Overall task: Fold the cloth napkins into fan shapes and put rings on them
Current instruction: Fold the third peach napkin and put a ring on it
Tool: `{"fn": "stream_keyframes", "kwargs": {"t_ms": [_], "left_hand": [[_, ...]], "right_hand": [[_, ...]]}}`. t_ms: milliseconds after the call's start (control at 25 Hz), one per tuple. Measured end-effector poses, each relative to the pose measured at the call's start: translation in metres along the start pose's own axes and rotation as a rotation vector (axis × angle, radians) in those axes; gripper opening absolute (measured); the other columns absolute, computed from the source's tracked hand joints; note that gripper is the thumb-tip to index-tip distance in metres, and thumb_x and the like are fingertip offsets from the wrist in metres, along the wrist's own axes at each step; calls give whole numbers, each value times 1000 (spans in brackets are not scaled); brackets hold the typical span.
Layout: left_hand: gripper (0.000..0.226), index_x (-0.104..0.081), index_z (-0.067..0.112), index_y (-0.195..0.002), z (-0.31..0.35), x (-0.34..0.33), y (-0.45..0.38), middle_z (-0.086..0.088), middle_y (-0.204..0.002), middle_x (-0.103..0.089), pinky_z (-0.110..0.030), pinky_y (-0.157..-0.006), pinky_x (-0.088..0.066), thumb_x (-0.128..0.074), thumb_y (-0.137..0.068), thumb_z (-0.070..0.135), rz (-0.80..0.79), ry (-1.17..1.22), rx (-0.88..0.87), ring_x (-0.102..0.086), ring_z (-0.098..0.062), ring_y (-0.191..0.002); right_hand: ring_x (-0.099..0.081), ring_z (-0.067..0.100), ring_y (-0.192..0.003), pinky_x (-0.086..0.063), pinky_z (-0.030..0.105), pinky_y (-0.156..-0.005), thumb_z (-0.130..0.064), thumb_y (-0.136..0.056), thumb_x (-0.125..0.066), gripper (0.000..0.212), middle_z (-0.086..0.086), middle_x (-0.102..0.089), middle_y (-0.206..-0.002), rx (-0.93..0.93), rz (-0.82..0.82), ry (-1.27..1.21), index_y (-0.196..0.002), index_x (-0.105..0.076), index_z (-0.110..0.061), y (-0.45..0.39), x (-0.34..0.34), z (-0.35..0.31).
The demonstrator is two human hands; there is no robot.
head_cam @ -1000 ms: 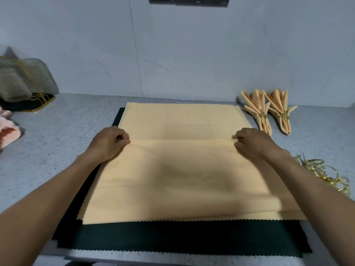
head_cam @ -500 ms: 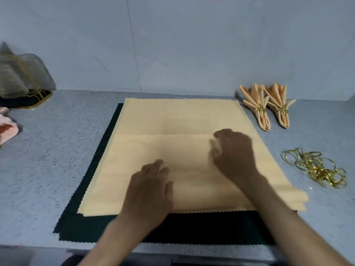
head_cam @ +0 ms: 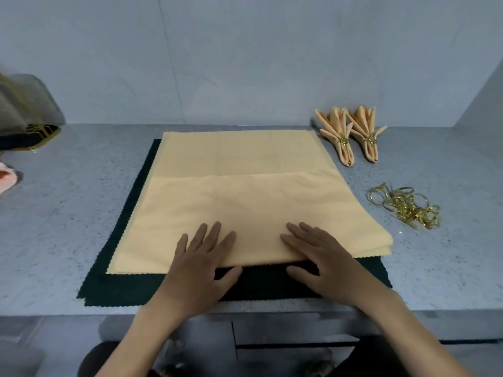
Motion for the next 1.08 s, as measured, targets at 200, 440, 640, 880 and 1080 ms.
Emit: {"fn": "stream_keyframes", "kwargs": {"t_ms": [200,440,640,880,1080], "left_hand": [[78,-28,38,-152,-12,5,2,11,-160,-16,-33,-118,-3,-1,-79,45,100,-62,-124,-14,-20,-151],[82,-36,39,-148,-34,22,2,18,-158,-21,-27,-118,-1,2,-76,46,112,-41,-109,-18,-11,-149],[78,-14,40,-155,-25,11,9,17,-161,4,-25,-119,9,6,-83,64,87,-5,-95,9,-7,-150],[77,-22,27,-156,-19,-2,6,3,-163,-12,-33,-121,-3,13,-94,58,176,-69,-38,-8,-19,-151],[61,-38,20,-150,-15,-9,5,-3,-157,-33,-40,-113,-13,-14,-101,47,121,-104,7,-31,-27,-145]], "right_hand": [[-60,17,-122,-42,30,-101,-32,-89,-36,49,-6,-64,-131,59,297,104,-124,-68,-20,6,16,-1],[-66,20,-111,-54,34,-89,-27,-92,-38,43,-2,-69,-122,64,374,147,-119,-69,-16,8,11,-21],[-63,21,-117,-50,36,-93,-31,-93,-37,44,-3,-67,-127,-18,330,140,-120,-69,-18,4,6,-15],[-60,24,-121,-49,39,-95,-45,-98,-33,51,0,-65,-129,-159,261,160,-119,-69,-17,-2,2,-35],[-12,25,-151,-4,38,-121,-47,-98,-3,69,6,-18,-163,-184,111,117,-154,-25,-14,-30,-16,-79]]}}
Point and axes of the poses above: each hand's wrist, its own y-axis away from the middle knuckle, its own x-axis out of the back of the hand, z = x × y, the point moved 5 cm from there along -y, towards the middle knuckle
